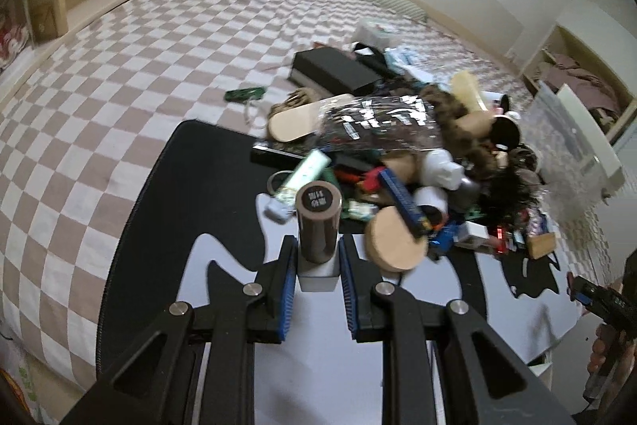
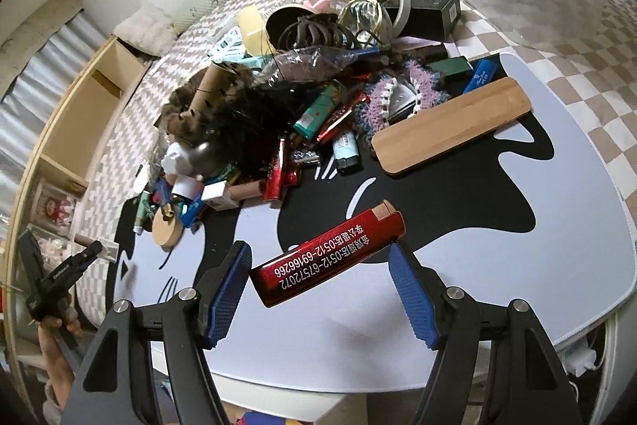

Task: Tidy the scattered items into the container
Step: 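Lift and carry the red cylinder and brown tube toward the storage box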

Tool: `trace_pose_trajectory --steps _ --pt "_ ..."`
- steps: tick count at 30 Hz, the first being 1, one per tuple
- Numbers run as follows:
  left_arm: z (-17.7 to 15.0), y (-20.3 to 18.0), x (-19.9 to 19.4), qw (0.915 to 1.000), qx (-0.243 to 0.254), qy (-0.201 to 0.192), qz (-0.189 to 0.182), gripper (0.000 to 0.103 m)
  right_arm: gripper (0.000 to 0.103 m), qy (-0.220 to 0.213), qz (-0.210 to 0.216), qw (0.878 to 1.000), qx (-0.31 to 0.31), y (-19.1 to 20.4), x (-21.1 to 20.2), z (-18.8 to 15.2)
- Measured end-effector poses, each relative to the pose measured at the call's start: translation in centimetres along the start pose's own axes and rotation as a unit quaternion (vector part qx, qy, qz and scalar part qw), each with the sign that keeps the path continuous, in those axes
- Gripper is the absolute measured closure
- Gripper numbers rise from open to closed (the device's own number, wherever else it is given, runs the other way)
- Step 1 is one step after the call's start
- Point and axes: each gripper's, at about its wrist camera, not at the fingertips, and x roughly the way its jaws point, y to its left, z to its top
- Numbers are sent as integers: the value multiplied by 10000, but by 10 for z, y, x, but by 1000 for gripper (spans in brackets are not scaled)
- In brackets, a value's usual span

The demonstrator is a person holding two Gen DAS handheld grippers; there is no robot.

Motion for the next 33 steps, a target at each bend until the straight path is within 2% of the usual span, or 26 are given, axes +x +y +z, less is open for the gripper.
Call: trace_pose_trajectory --steps 18,33 --pt "-16 -59 -43 9951 620 -283 -723 82 31 -217 707 9966 -366 39 -39 -15" --pt "-61 -94 -61 9883 1114 -119 -1034 82 31 18 1222 9903 -666 63 -53 -63"
